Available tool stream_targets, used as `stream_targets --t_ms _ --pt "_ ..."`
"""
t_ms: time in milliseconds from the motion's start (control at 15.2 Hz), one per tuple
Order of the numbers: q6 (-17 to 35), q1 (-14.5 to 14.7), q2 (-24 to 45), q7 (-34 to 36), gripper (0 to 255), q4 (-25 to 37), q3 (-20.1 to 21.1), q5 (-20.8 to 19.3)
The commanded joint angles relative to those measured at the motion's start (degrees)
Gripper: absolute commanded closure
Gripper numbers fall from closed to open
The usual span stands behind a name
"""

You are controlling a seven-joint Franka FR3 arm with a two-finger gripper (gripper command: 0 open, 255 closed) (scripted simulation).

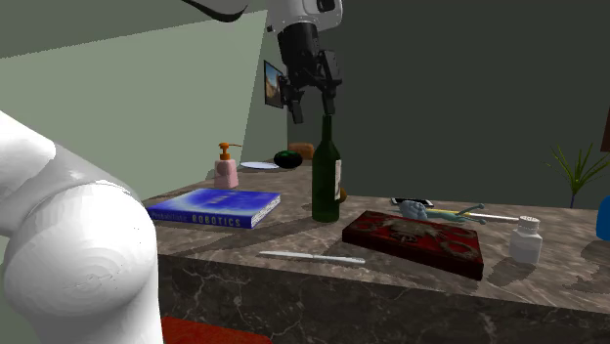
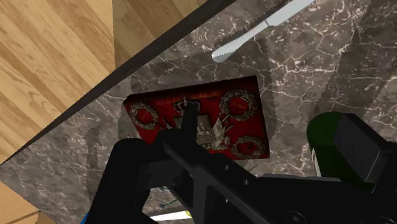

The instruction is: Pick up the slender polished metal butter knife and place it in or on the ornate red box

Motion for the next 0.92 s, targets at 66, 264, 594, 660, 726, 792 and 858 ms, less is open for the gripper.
stream_targets --t_ms 66,264,594,660,726,792,858 --pt "1.09 -0.66 0.14 2.57 0 -1.64 0.64 0.38" --pt "4.45 -2.63 0.97 10.21 0 -6.24 2.64 1.69" --pt "10.54 -5.66 3.82 22.86 0 -12.81 6.07 4.25" --pt "11.85 -6.25 4.63 25.37 0 -13.96 6.78 4.81" --pt "13.20 -6.80 5.52 27.89 0 -15.06 7.46 5.37" --pt "14.59 -7.34 6.50 30.40 0 -16.11 8.15 5.94" --pt "16.03 -7.88 7.56 32.90 0 -17.09 8.84 6.51"
